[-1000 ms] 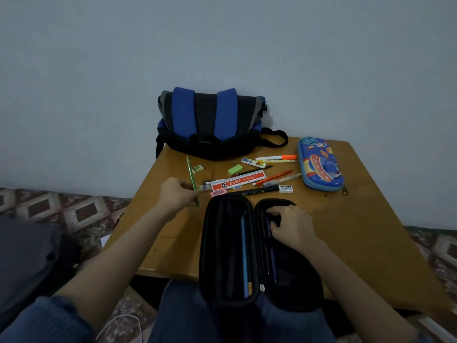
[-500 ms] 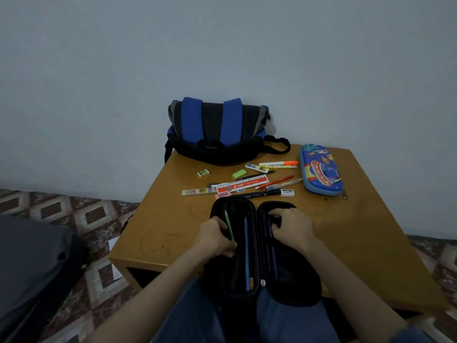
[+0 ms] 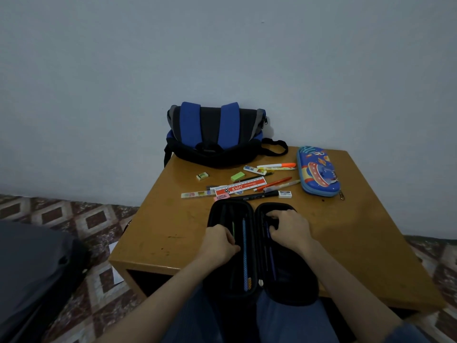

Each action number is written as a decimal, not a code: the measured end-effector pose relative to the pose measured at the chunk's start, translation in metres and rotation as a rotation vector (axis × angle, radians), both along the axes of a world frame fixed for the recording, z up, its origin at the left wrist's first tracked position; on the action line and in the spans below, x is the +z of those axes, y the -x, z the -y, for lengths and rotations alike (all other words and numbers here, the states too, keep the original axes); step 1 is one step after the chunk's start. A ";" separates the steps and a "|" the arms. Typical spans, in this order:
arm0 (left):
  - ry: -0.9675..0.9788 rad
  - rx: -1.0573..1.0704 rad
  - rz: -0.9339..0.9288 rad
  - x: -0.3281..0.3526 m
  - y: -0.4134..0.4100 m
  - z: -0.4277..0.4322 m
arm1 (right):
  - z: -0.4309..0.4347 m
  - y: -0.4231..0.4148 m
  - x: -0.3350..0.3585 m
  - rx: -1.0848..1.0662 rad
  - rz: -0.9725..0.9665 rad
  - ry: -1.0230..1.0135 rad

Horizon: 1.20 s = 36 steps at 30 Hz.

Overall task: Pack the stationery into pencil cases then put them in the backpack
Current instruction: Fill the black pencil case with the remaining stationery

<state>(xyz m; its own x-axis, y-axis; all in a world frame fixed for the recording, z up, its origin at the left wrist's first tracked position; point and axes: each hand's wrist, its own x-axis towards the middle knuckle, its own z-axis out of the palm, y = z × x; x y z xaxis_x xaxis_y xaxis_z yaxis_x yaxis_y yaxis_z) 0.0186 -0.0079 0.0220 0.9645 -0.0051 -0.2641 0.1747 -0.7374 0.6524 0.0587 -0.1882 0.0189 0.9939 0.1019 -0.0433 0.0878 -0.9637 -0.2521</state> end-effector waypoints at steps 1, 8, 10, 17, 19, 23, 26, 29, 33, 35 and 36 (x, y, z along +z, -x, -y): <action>0.004 0.002 0.009 0.000 0.000 0.001 | 0.000 0.000 0.000 0.000 -0.001 0.003; -0.016 0.021 -0.012 -0.004 -0.004 -0.002 | 0.002 0.000 0.000 0.015 -0.003 0.003; -0.144 -0.041 0.040 -0.004 -0.005 -0.002 | 0.002 -0.002 0.000 0.020 -0.004 0.001; -0.183 -0.056 0.232 0.009 -0.037 -0.005 | 0.005 -0.003 0.003 0.034 0.003 -0.004; -0.187 -0.066 0.315 0.016 -0.053 -0.004 | 0.005 -0.005 0.004 0.040 0.009 -0.011; -0.205 -0.112 0.369 0.023 -0.094 0.003 | 0.008 -0.013 0.006 0.051 0.007 -0.028; -0.259 -0.126 0.369 0.018 -0.123 0.008 | 0.012 -0.020 0.006 0.062 -0.004 -0.039; -0.285 -0.148 0.340 0.014 -0.141 0.014 | 0.014 -0.023 0.004 0.067 -0.005 -0.066; -0.312 -0.180 0.308 0.008 -0.162 0.025 | 0.016 -0.023 -0.002 0.060 0.003 -0.109; -0.321 -0.195 0.292 0.006 -0.170 0.031 | 0.017 -0.022 -0.005 0.068 0.011 -0.105; -0.326 -0.209 0.285 0.006 -0.173 0.033 | 0.016 -0.021 -0.005 0.073 0.013 -0.105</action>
